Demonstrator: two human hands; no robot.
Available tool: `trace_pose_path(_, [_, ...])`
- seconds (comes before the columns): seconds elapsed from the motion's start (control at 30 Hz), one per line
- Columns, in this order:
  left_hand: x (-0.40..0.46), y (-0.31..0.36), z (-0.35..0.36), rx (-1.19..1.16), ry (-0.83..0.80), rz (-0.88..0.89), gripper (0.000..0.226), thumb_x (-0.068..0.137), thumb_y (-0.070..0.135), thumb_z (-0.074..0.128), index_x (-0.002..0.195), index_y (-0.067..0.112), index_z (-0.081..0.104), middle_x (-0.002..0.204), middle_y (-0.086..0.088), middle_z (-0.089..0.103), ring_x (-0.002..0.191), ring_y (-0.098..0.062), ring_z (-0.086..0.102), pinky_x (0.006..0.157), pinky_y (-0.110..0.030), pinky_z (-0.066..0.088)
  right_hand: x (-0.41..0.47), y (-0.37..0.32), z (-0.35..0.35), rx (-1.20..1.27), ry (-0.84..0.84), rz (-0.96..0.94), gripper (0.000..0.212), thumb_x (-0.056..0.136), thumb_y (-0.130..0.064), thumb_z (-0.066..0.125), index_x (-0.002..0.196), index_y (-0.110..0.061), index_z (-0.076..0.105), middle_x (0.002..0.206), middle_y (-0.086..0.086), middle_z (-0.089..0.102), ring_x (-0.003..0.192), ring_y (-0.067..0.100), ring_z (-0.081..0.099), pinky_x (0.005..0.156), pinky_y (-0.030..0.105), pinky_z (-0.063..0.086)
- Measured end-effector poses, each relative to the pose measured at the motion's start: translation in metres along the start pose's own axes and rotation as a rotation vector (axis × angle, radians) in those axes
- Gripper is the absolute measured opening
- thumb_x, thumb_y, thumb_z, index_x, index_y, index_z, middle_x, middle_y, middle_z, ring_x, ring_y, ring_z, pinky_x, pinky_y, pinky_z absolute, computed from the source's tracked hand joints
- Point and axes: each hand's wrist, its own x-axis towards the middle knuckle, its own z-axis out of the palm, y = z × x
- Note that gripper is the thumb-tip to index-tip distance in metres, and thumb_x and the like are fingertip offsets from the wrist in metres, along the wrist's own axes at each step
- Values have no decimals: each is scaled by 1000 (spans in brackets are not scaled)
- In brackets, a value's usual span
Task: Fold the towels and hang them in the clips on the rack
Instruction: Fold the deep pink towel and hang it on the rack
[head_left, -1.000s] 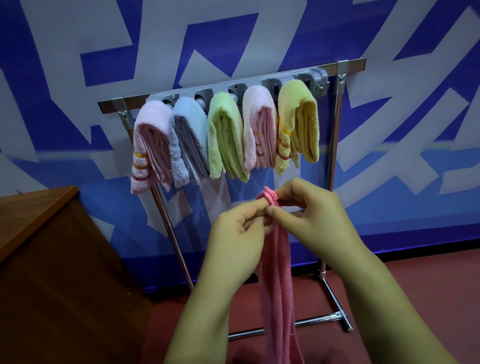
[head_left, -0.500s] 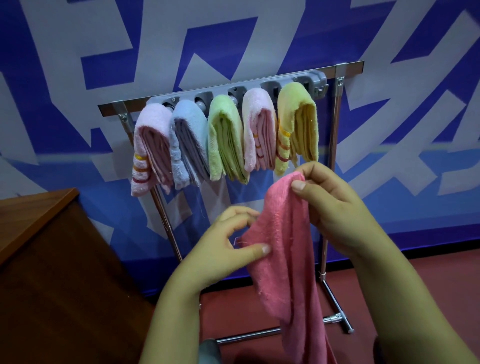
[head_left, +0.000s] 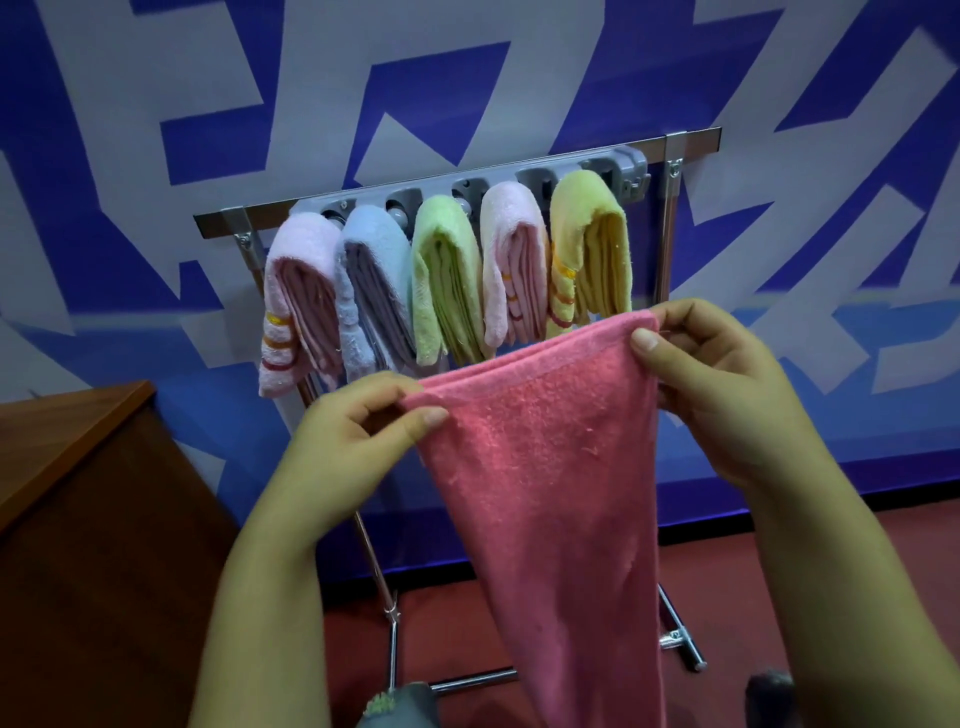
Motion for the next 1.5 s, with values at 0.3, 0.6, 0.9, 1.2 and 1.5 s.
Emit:
trace_pose_path(0.3, [1, -2, 21, -414, 286, -112, 42, 72, 1, 66, 99, 33, 68, 79, 10, 75, 80, -1, 68, 71, -13, 52, -5, 10, -7, 27, 62, 14, 7, 80, -10, 61, 78, -17, 61, 64, -11, 66, 63, 1, 60, 58, 16, 52])
trace_pose_path(0.6, [-5, -1, 5, -776, 156, -119, 42, 31, 37, 93, 64, 21, 71, 63, 8, 66, 58, -3, 60, 53, -15, 50, -9, -9, -16, 255, -216, -5, 27, 54, -37, 84, 70, -22, 69, 64, -7, 66, 54, 4, 60, 51, 16, 50])
trace_pose_path(0.9, [-1, -6, 47, -887, 363, -467, 15, 85, -1, 56, 77, 11, 54, 64, 0, 63, 51, -6, 57, 51, -17, 50, -3, 24, 14, 137, 147, 285, 18, 83, -3, 63, 69, -12, 57, 53, -7, 58, 48, 2, 56, 43, 16, 44])
trace_pose_path(1.2, [-5, 23, 75, -737, 299, -338, 9, 84, -1, 61, 88, 7, 59, 77, -8, 63, 69, -16, 62, 60, -24, 54, -17, 24, 48, -106, 181, 106, 13, 78, -18, 74, 68, -18, 65, 70, 6, 68, 71, 20, 65, 71, 41, 55])
trace_pose_path(1.5, [-11, 38, 75, -620, 316, -263, 9, 84, -1, 61, 87, 6, 64, 74, 0, 71, 72, -12, 68, 67, -26, 59, -26, 16, 53, -328, 67, -36, 8, 76, -14, 75, 75, -20, 69, 75, -8, 71, 73, 1, 64, 69, 12, 49])
